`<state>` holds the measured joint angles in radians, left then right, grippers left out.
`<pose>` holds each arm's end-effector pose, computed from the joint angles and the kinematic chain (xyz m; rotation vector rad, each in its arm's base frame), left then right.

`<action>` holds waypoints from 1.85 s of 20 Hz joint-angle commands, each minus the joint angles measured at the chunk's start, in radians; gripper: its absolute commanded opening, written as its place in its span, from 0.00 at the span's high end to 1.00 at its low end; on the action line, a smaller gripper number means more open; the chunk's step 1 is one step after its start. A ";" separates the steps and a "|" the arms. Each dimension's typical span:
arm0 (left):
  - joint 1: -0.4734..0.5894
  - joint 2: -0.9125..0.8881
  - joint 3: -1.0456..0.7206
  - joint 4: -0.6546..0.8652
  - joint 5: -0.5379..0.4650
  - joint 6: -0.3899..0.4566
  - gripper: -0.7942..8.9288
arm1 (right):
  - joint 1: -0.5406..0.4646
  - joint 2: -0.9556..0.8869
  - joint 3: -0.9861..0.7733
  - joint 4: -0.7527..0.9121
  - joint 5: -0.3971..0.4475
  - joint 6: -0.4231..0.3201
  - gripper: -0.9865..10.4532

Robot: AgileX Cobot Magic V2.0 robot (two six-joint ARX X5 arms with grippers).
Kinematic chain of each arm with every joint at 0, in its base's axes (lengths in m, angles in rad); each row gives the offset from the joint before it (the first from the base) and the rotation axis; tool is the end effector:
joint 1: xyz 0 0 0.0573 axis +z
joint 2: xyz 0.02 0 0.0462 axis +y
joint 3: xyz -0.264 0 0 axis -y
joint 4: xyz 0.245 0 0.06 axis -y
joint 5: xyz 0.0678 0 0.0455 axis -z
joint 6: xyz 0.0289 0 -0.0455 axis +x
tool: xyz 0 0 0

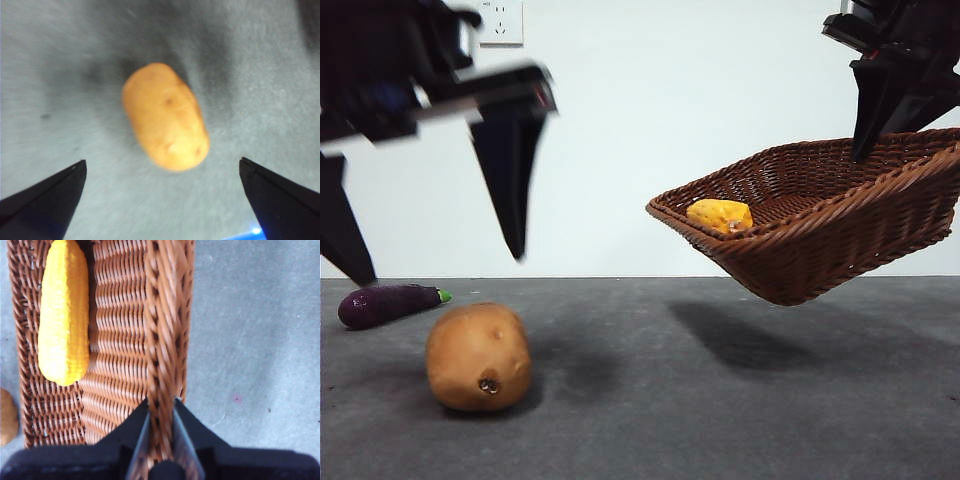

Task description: Help me put the vegetables on the table into the basket

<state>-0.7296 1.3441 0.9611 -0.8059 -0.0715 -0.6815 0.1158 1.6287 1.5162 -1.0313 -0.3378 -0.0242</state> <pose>0.1850 -0.1627 0.2352 -0.1200 1.2292 -0.1708 0.3216 0.0470 0.3126 0.1065 1.1404 0.4164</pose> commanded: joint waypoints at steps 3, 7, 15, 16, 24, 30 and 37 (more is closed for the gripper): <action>0.023 0.128 -0.004 0.052 0.000 -0.040 0.30 | 0.001 0.007 -0.008 -0.018 -0.039 -0.025 0.93; 0.026 0.194 -0.004 0.123 0.031 -0.071 0.30 | 0.001 0.007 -0.008 -0.046 -0.040 -0.052 0.93; 0.032 0.258 -0.003 0.155 0.023 -0.067 0.87 | 0.001 0.007 -0.008 -0.067 -0.040 -0.076 0.93; 0.030 0.257 -0.003 0.166 0.023 -0.048 0.93 | 0.001 0.007 -0.008 -0.069 -0.040 -0.082 0.93; -0.016 0.069 0.055 0.177 0.052 0.116 0.93 | 0.002 0.007 -0.008 -0.069 -0.041 -0.072 0.93; -0.133 -0.074 0.063 0.400 0.165 0.169 0.93 | 0.023 0.007 -0.008 -0.092 -0.212 -0.046 0.93; -0.212 -0.050 0.063 0.444 0.153 0.207 0.92 | 0.151 0.007 -0.008 -0.091 -0.204 -0.002 0.93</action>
<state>-0.9398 1.2854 1.0275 -0.3634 0.0864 -0.4965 0.2665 1.6295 1.5162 -1.1290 -0.5262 -0.0452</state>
